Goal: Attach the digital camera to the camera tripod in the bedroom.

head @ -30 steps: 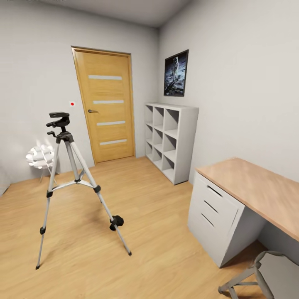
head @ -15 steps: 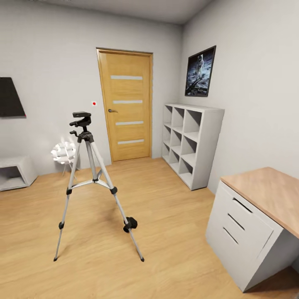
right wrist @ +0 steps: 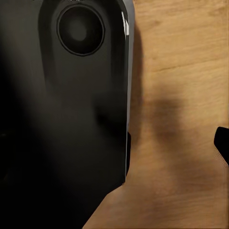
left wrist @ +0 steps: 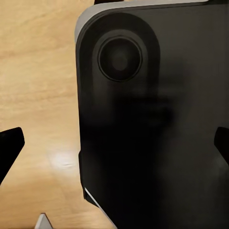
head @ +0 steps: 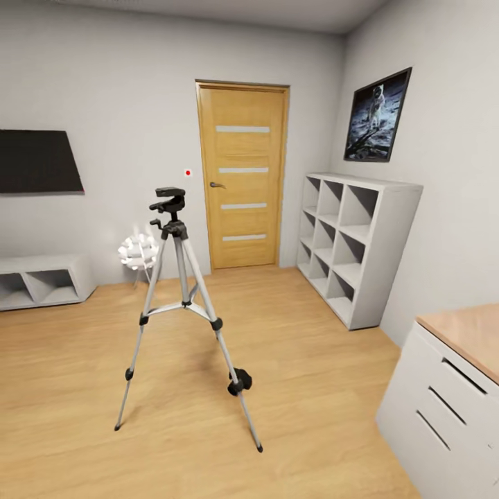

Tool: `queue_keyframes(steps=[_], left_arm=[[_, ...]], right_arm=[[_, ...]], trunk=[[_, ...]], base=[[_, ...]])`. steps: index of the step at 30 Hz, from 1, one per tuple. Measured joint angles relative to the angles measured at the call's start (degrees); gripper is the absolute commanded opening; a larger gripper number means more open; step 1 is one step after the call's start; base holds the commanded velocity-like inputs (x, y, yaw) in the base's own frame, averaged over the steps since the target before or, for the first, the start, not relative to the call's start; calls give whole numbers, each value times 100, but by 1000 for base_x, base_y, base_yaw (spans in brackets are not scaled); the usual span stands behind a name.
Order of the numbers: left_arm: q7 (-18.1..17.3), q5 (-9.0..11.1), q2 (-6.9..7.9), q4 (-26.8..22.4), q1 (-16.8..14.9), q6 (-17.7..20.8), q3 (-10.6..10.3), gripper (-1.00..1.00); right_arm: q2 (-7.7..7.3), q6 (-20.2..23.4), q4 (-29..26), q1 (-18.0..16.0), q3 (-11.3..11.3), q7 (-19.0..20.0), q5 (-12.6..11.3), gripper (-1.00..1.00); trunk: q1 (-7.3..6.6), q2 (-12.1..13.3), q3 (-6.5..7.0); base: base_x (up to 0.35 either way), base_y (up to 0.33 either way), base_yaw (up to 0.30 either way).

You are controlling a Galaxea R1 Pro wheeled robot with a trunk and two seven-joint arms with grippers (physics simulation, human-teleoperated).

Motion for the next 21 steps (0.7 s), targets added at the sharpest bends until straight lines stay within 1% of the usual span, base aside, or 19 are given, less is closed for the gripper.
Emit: queue_keyframes(steps=[6,11,15,21], left_arm=[[2,0,0,0,0,0,4,100],[4,0,0,0,0,0,5,100],[6,0,1,0,0,0,5,100],[7,0,1,0,0,0,6,100]], right_arm=[[0,-1,0,1,3,0,0,100],[0,-1,0,2,1,0,0,100],[0,-1,0,1,2,0,0,100],[0,-1,0,1,3,0,0,100]], trunk=[[1,0,0],[1,0,0],[2,0,0],[2,0,0]], base=[[145,9,36],[58,34,10],[21,181,4],[8,270,1]])
